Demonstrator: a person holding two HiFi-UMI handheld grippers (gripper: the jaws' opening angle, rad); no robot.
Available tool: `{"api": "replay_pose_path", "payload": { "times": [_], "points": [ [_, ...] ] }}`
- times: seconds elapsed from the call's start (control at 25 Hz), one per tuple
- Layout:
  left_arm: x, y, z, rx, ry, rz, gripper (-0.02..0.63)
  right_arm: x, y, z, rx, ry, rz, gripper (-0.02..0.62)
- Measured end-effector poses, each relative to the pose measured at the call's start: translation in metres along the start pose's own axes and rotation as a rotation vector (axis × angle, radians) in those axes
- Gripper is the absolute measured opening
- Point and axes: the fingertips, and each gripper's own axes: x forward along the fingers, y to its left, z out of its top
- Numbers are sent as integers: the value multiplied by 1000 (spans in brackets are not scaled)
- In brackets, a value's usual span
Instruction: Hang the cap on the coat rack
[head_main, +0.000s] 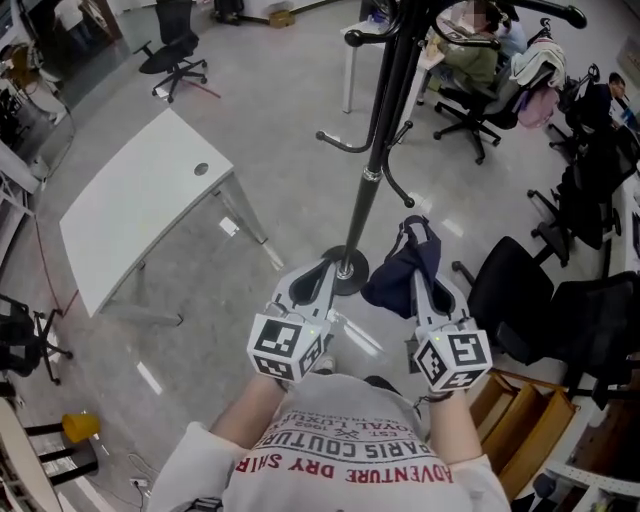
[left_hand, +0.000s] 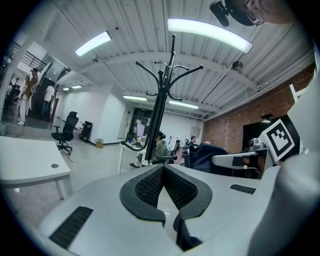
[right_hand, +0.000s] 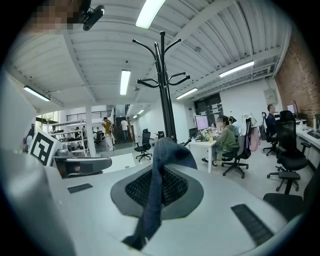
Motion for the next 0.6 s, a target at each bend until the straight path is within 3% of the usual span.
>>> {"api": "replay_pose_path", "payload": {
  "times": [0.32, 0.6],
  "points": [
    [29, 19, -7, -17, 30, 21, 6, 41, -19, 0, 0, 30, 25, 18],
    [61, 10, -6, -17, 52, 31, 6, 64, -48, -1, 6, 67, 70, 18]
  ]
}}
